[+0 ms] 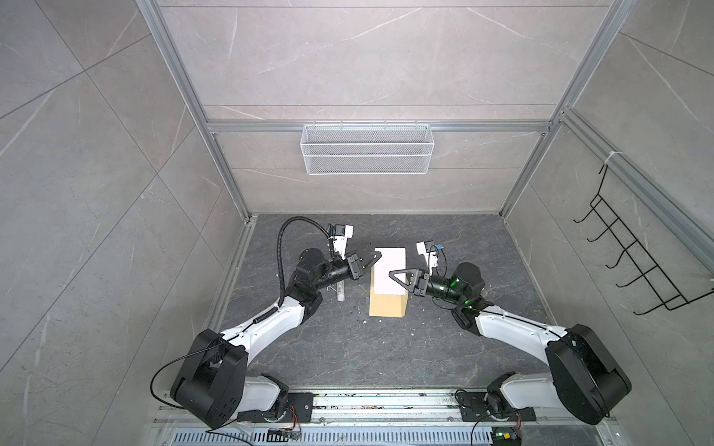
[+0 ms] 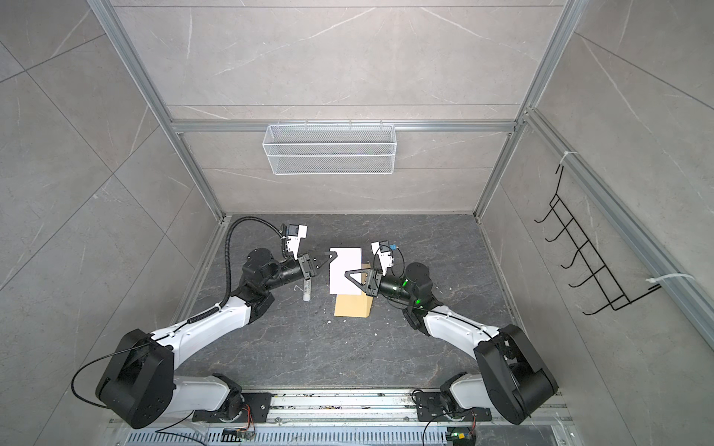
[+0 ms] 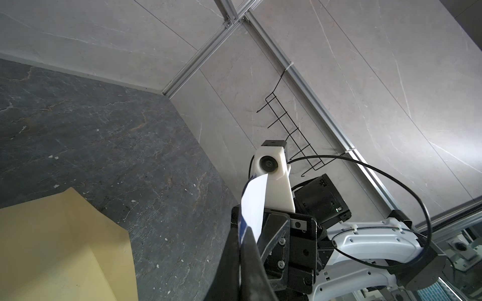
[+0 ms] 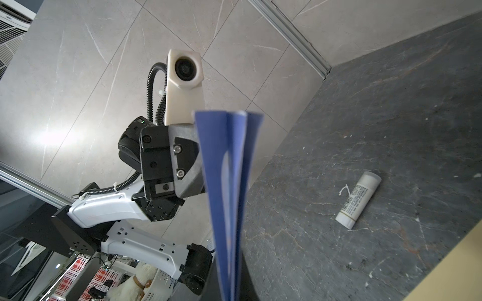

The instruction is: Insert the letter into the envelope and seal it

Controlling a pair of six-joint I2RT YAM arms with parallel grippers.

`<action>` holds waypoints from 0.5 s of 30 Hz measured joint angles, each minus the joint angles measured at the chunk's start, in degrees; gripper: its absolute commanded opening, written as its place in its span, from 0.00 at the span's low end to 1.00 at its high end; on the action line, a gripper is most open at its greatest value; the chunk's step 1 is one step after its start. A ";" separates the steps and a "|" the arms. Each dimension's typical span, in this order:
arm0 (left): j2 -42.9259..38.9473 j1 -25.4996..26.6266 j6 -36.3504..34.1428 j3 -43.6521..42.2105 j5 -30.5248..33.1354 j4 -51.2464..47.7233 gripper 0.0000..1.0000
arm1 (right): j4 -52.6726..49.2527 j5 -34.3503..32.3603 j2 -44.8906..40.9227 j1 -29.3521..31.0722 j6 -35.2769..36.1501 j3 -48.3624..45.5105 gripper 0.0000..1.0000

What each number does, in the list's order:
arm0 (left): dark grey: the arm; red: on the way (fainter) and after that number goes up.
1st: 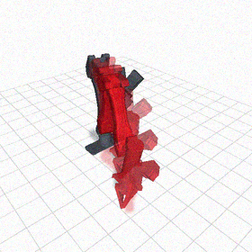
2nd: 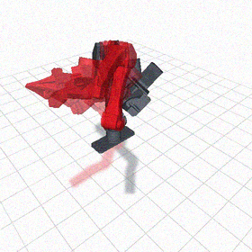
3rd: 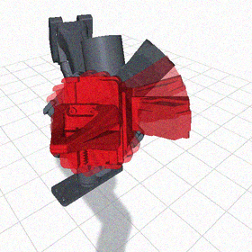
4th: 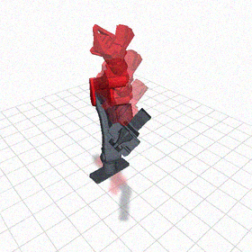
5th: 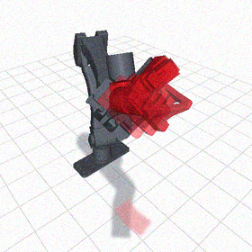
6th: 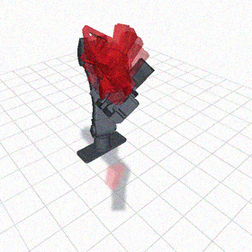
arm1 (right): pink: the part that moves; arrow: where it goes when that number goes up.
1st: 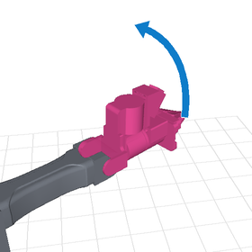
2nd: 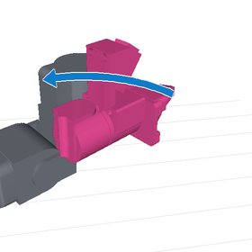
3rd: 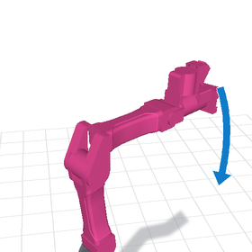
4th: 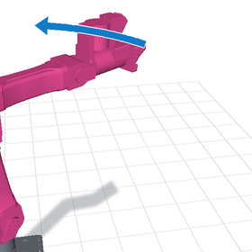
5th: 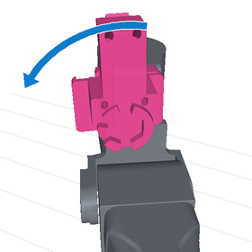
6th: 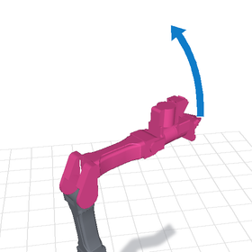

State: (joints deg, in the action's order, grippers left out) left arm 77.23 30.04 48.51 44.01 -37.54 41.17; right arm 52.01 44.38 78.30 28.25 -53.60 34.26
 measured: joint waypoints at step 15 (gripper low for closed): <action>-1.66 7.26 -7.98 -8.28 18.60 -16.26 0.68 | -28.41 -34.82 -0.79 0.24 11.10 1.73 0.00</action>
State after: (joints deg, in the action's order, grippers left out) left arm 75.57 37.30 40.53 35.73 -18.94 24.91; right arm 23.59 9.56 77.52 28.49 -42.50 35.99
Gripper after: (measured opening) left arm 0.679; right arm 0.048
